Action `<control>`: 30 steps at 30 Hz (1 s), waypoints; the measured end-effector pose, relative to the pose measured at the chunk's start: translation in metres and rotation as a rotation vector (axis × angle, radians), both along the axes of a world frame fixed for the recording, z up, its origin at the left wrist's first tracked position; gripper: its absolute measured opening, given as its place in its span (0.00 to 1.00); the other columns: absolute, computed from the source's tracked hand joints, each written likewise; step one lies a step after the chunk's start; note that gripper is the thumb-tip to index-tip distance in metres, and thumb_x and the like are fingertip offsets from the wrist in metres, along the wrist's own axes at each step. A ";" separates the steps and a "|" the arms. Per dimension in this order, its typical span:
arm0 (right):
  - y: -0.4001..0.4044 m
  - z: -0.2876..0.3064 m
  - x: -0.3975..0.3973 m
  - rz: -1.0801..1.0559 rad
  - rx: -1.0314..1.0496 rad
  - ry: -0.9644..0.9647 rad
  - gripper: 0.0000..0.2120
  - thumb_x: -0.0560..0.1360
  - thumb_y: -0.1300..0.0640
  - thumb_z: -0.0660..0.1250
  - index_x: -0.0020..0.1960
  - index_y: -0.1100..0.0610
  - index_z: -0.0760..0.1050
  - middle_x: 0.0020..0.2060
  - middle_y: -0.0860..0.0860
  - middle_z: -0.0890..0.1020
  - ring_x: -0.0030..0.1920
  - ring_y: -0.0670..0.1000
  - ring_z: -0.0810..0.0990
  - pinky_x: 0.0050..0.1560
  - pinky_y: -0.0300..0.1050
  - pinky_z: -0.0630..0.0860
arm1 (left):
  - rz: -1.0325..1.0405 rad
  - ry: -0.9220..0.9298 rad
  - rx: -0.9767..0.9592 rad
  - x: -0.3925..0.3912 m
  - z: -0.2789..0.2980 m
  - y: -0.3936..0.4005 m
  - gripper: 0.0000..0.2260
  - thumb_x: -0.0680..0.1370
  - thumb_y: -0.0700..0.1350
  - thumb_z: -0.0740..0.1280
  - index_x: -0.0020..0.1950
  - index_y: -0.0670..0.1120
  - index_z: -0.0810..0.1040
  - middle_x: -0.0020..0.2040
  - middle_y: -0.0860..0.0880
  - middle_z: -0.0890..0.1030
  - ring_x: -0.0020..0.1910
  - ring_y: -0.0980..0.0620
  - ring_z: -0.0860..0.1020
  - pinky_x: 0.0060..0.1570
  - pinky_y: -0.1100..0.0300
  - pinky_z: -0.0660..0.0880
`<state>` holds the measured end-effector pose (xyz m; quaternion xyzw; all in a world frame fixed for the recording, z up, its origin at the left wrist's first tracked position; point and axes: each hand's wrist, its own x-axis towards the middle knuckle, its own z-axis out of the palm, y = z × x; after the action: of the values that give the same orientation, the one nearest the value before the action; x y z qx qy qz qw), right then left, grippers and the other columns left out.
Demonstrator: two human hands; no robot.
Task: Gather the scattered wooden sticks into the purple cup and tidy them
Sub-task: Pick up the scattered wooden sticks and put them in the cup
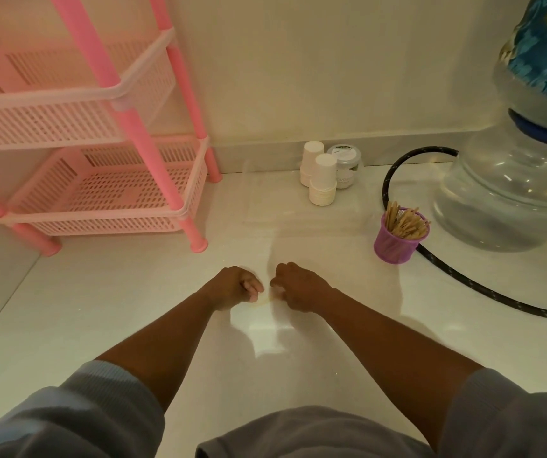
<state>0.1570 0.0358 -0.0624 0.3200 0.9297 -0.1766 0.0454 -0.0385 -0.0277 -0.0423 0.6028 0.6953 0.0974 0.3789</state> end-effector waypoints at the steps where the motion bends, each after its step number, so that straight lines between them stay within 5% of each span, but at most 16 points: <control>1: -0.001 0.001 -0.001 0.021 0.008 -0.007 0.09 0.77 0.61 0.62 0.56 0.57 0.77 0.56 0.52 0.72 0.57 0.54 0.70 0.50 0.51 0.75 | 0.039 0.016 0.023 -0.003 -0.001 -0.001 0.09 0.73 0.37 0.72 0.48 0.50 0.84 0.42 0.54 0.84 0.39 0.64 0.80 0.40 0.72 0.72; 5: 0.000 0.004 -0.003 0.017 -0.028 -0.041 0.08 0.76 0.63 0.60 0.42 0.53 0.74 0.46 0.50 0.69 0.48 0.51 0.69 0.44 0.46 0.69 | 0.131 0.148 0.088 -0.024 -0.006 -0.012 0.08 0.70 0.51 0.76 0.46 0.54 0.80 0.43 0.54 0.80 0.43 0.56 0.78 0.45 0.63 0.73; 9: 0.005 0.006 -0.004 -0.090 -0.100 -0.024 0.11 0.75 0.64 0.61 0.50 0.54 0.80 0.50 0.49 0.74 0.52 0.53 0.76 0.48 0.45 0.74 | 0.204 0.189 0.028 -0.043 -0.005 -0.023 0.21 0.65 0.57 0.80 0.51 0.51 0.78 0.46 0.54 0.77 0.47 0.55 0.77 0.47 0.61 0.72; 20: 0.005 0.016 -0.010 -0.161 -0.083 -0.165 0.15 0.73 0.64 0.63 0.59 0.59 0.73 0.56 0.56 0.74 0.52 0.56 0.78 0.50 0.47 0.78 | 0.208 0.069 -0.074 -0.042 0.002 -0.024 0.15 0.61 0.48 0.83 0.44 0.51 0.83 0.41 0.54 0.84 0.44 0.55 0.82 0.44 0.66 0.73; 25: 0.004 0.017 -0.006 -0.174 -0.101 -0.150 0.14 0.74 0.64 0.62 0.59 0.60 0.72 0.57 0.57 0.73 0.53 0.57 0.77 0.49 0.46 0.75 | 0.004 0.167 -0.165 -0.060 0.013 -0.033 0.20 0.58 0.47 0.84 0.45 0.51 0.80 0.43 0.53 0.80 0.42 0.56 0.78 0.45 0.65 0.74; 30: 0.004 0.019 -0.007 -0.182 -0.113 -0.150 0.14 0.74 0.64 0.62 0.59 0.59 0.72 0.57 0.56 0.73 0.54 0.57 0.77 0.53 0.48 0.77 | 0.025 0.238 -0.189 -0.068 0.016 -0.039 0.14 0.61 0.41 0.81 0.39 0.52 0.81 0.38 0.54 0.82 0.42 0.53 0.81 0.45 0.62 0.75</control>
<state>0.1498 0.0393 -0.0433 0.4123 0.8794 -0.2076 0.1164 -0.1067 -0.0664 -0.0266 0.5631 0.7489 -0.0361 0.3476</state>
